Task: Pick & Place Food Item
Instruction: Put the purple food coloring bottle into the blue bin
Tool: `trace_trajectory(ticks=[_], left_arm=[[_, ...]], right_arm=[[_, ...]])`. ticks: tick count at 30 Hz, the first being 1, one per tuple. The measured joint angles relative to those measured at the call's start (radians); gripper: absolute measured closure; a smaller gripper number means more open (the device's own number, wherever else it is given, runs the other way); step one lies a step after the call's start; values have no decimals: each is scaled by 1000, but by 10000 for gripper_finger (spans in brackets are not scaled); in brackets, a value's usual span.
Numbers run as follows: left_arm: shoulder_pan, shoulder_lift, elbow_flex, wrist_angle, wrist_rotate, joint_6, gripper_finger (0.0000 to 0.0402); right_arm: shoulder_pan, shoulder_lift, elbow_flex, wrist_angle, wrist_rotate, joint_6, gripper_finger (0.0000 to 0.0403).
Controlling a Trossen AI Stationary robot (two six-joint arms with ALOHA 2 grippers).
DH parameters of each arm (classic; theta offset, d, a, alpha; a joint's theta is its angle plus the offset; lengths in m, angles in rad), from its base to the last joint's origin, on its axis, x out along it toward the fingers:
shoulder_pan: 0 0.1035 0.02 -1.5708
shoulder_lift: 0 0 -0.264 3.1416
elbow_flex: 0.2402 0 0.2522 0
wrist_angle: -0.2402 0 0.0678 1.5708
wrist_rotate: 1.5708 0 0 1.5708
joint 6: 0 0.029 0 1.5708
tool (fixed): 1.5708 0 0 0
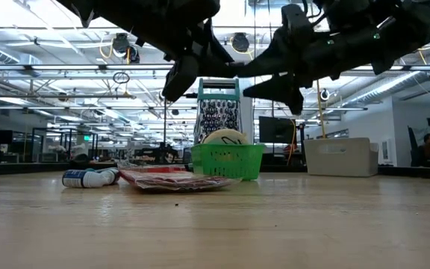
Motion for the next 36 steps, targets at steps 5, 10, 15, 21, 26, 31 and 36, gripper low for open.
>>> trace_trajectory(ticks=[5,10,15,21,26,31,36], left_arm=[[-1,0,0,-5,6,-28,323],[-1,0,0,-2,18,-25,324],[0,0,0,32,32,-24,322],[6,0,-1,44,77,-34,323],[15,0,-1,44,80,-51,322],[14,0,-1,44,81,-51,322],[15,0,-1,43,93,-61,321]], right_arm=[[0,-2,-1,96,-8,-29,206],[1,-1,0,110,-13,-30,206],[1,0,0,110,-10,-27,206],[2,0,0,110,-13,-27,206],[1,0,0,108,-42,-27,219],[1,0,0,104,-40,-44,259],[2,0,0,108,-42,-58,309]])
